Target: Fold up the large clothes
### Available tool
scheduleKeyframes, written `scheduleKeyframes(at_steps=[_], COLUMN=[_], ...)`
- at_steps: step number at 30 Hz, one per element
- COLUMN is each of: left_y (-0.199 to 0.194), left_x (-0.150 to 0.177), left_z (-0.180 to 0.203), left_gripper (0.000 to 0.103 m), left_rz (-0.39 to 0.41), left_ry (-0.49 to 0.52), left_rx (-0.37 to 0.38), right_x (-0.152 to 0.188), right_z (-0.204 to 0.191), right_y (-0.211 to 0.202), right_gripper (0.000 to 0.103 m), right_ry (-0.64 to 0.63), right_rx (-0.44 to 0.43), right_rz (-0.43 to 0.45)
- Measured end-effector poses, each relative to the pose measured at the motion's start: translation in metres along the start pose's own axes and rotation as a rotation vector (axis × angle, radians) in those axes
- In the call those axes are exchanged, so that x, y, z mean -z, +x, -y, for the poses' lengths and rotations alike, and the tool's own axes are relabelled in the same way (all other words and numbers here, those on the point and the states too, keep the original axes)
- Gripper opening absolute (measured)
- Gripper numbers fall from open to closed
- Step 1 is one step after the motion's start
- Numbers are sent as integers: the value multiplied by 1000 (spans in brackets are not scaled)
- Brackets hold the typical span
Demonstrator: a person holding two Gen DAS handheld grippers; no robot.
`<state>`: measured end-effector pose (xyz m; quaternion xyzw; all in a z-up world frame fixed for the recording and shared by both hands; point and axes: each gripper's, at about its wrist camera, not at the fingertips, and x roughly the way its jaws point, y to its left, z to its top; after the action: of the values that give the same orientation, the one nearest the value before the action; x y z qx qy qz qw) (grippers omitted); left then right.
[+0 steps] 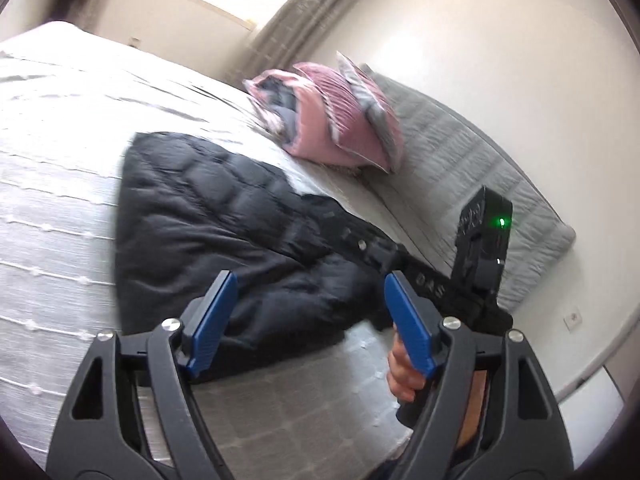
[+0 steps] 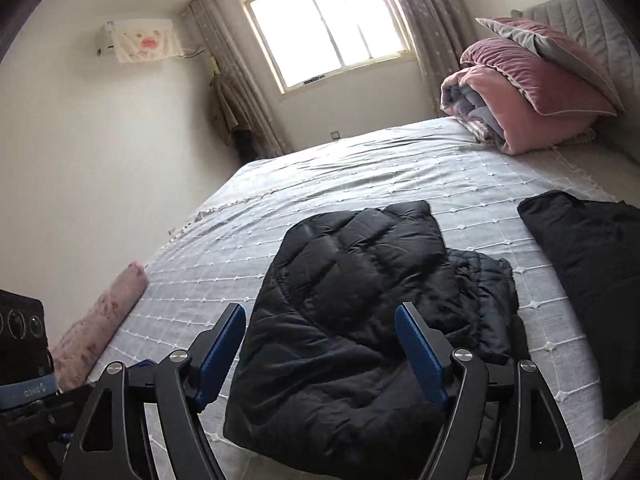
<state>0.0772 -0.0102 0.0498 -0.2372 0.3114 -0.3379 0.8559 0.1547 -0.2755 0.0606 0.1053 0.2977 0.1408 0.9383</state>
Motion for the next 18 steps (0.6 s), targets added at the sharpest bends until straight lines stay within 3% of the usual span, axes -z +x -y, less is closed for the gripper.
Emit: scheduleKeyframes(at_steps=[2,7,9,10,11,13,16,18], left_y=[5,25,28,27,25,21,18,21], left_x=[2,7,5,5,4,3,2,1], left_z=[-20,-74,-88,-94,-97,-101,-102,-103], left_gripper=[77,77,77,77,77,77,77,77], left_rz=[-11,-48,-59,-55,-53,-43,-33,-32], left_ry=[-49,-153,-209,-231,-241,-245,-245,-242], left_rx=[1,-83,-79,-73,-72,-78,-81,-88], right_x=[7,38,43,43,43,39,27,19], right_z=[-9,-14,-8,-5,-3,4,13,19], right_y=[23,84,93,94,92,88,68,51], right_gripper=[81,81,79,70,43,7,3,2], right_ry=[-22,-148,-147,-140,-141,-129,-69,-55], right_rx=[12,267,290,294,301,339,296,317], right_rz=[-45,-187,-202,-195,-190,-180,-135,-81])
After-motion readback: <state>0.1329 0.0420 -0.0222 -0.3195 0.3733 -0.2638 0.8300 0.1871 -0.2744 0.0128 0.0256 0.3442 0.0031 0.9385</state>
